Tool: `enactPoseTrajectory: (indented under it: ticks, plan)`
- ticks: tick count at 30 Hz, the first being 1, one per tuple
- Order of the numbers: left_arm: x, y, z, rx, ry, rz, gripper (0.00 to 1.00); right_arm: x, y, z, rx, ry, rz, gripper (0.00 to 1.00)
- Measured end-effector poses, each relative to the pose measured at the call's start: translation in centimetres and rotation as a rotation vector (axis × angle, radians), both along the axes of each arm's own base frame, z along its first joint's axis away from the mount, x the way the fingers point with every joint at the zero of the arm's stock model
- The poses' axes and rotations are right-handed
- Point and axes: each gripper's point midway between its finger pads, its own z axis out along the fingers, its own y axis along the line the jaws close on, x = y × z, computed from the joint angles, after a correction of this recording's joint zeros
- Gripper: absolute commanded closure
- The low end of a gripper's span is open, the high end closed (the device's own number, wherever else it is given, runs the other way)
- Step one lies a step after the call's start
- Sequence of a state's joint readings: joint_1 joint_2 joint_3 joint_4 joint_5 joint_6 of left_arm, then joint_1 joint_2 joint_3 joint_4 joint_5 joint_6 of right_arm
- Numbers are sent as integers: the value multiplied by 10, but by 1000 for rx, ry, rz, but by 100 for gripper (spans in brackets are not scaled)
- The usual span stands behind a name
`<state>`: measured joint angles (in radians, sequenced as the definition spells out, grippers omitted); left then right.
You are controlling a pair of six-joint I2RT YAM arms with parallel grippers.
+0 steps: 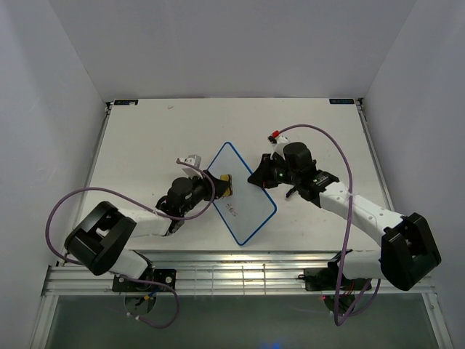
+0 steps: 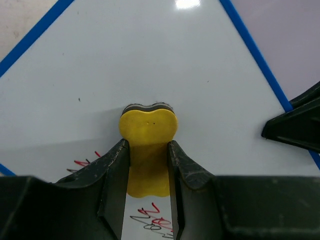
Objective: Erase the whiteboard
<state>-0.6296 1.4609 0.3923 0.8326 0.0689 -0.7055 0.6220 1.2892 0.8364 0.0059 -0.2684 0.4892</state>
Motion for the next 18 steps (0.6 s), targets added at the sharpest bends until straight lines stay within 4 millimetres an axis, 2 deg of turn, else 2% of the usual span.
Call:
enactPoseTrajectory:
  ticks: [2,5,8,10,13,18]
  plan:
    - [-5,5,-5,1,31,12,99,-1,1,1,2,0,6,92]
    - [-3,22,-17,-6,117,86,98,-3,3,1,4,1,15,92]
    - [3,51,-43,2,234,200,98,-4,4,1,7,3,23,92]
    - [5,63,-60,16,298,256,98,-4,5,2,8,3,25,92]
    - [6,65,-71,11,345,284,99,-2,4,3,11,-2,17,92]
    - [15,61,-72,-3,362,295,100,3,3,6,27,-12,-9,92]
